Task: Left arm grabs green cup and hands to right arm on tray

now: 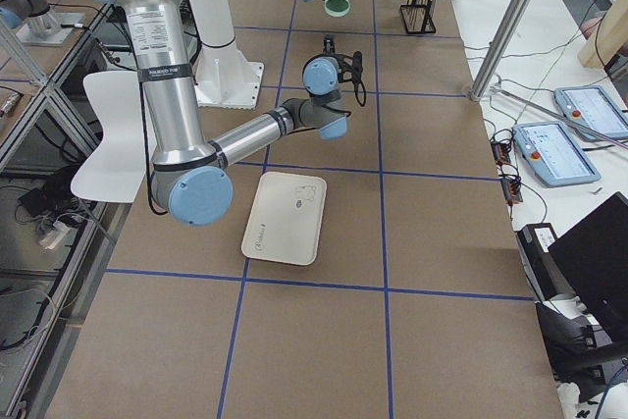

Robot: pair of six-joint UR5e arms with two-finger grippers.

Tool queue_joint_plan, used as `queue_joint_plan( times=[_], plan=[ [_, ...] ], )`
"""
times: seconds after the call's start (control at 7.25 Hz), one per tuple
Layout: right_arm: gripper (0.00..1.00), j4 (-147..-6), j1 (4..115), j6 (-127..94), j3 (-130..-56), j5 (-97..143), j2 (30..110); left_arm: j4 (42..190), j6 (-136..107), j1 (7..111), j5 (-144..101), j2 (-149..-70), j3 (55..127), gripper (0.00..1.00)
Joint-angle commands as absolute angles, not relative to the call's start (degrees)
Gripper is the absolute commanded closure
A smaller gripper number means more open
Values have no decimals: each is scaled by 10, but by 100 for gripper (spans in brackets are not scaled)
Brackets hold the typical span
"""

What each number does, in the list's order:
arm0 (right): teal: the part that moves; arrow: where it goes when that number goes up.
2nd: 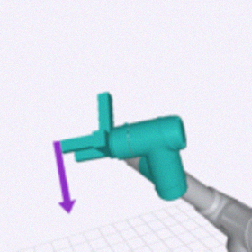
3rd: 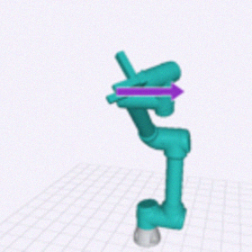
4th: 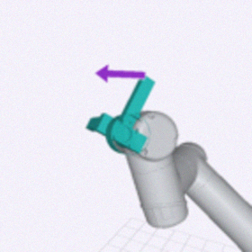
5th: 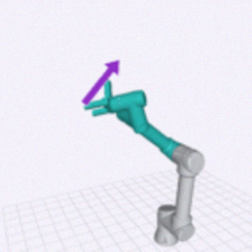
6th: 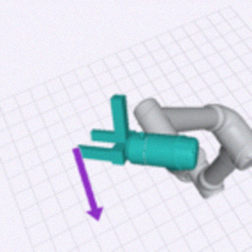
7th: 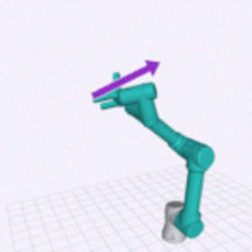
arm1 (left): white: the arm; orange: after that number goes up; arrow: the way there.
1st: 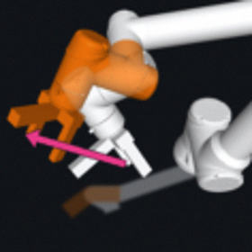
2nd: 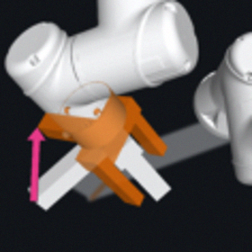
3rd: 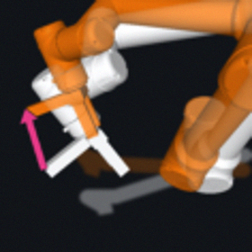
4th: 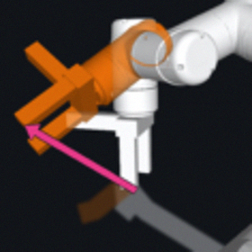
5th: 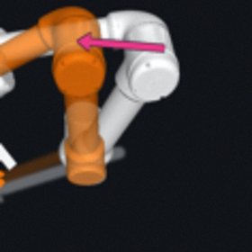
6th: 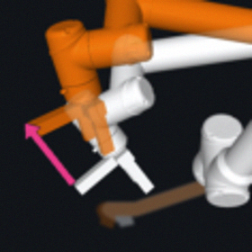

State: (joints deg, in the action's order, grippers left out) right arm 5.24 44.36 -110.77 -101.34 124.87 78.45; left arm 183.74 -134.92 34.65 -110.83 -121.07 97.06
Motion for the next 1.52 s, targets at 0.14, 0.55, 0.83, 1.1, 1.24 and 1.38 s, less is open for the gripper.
queue_joint_plan(
  times=[0.14, 0.55, 0.83, 1.1, 1.24, 1.38],
  plan=[
    [4, 190, 376, -1162, -980, 1180, 773, 1863, -1355, 309, -1070, -1210, 975, 100],
    [8, 199, 370, -1192, -983, 1172, 753, 1864, -1361, 293, -1070, -1213, 972, 100],
    [8, 197, 369, -1220, -979, 1151, 737, 1863, -1361, 283, -1069, -1218, 972, 100],
    [9, 195, 368, -1220, -971, 1136, 729, 1862, -1361, 280, -1069, -1220, 974, 100],
    [9, 195, 368, -1220, -969, 1136, 723, 1859, -1361, 280, -1068, -1227, 973, 100],
    [9, 197, 365, -1221, -968, 1137, 723, 1858, -1361, 279, -1068, -1233, 972, 100]
  ],
)
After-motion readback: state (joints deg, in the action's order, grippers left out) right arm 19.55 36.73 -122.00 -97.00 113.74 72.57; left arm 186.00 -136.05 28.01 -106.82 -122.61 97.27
